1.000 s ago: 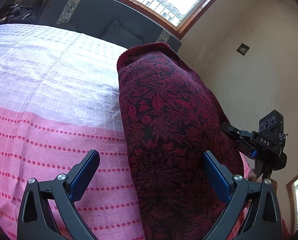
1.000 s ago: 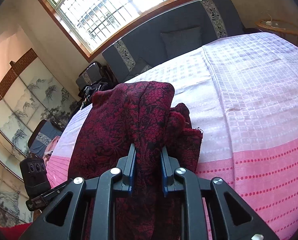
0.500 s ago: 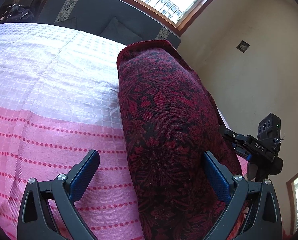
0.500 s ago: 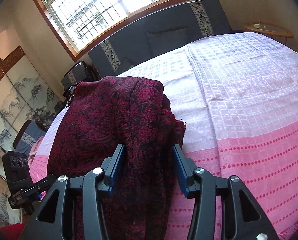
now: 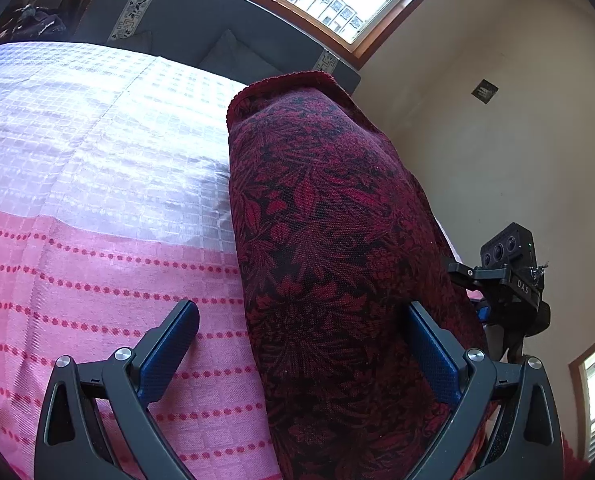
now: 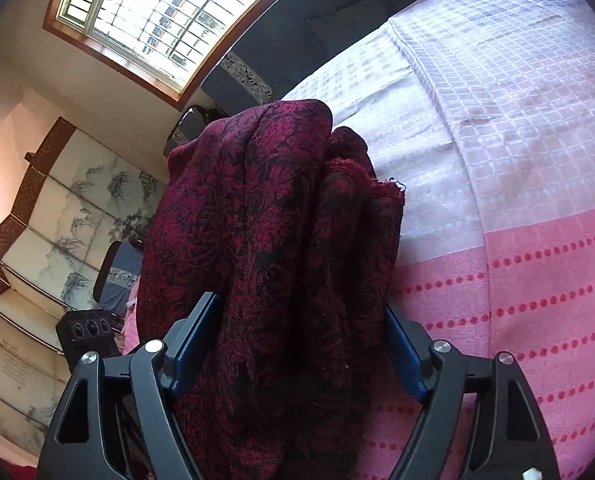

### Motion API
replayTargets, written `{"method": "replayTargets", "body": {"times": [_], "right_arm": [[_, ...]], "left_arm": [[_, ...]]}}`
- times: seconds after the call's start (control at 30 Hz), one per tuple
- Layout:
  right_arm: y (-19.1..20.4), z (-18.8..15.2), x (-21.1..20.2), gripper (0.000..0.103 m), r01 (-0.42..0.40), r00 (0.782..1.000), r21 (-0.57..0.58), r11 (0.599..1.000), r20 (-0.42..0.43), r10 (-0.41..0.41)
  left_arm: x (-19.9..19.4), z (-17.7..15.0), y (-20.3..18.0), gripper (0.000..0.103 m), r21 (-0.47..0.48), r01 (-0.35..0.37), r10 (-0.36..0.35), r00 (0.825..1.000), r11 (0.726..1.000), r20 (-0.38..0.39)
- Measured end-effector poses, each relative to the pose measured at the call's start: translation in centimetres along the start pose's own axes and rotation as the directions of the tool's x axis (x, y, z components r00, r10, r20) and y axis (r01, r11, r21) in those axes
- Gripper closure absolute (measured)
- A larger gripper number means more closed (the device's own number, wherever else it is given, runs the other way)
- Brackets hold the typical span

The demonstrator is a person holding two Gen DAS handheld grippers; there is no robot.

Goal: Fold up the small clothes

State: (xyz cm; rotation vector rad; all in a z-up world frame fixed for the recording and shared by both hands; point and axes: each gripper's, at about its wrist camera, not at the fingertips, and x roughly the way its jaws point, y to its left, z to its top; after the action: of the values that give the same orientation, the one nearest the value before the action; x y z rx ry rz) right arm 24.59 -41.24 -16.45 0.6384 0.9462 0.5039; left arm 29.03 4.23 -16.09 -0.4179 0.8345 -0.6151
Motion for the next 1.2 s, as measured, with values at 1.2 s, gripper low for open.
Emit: {"method": "replayTargets", "body": {"times": [1.2], "right_arm": [[1.2,0.0,1.6,0.021,-0.065,0.994,-0.11,0.992,-0.099,0.054]], "left_arm": [[3.3,1.1,-5.8,0.0,0.245,-0.151,0.174,0.982,0.958,-0.074]]}}
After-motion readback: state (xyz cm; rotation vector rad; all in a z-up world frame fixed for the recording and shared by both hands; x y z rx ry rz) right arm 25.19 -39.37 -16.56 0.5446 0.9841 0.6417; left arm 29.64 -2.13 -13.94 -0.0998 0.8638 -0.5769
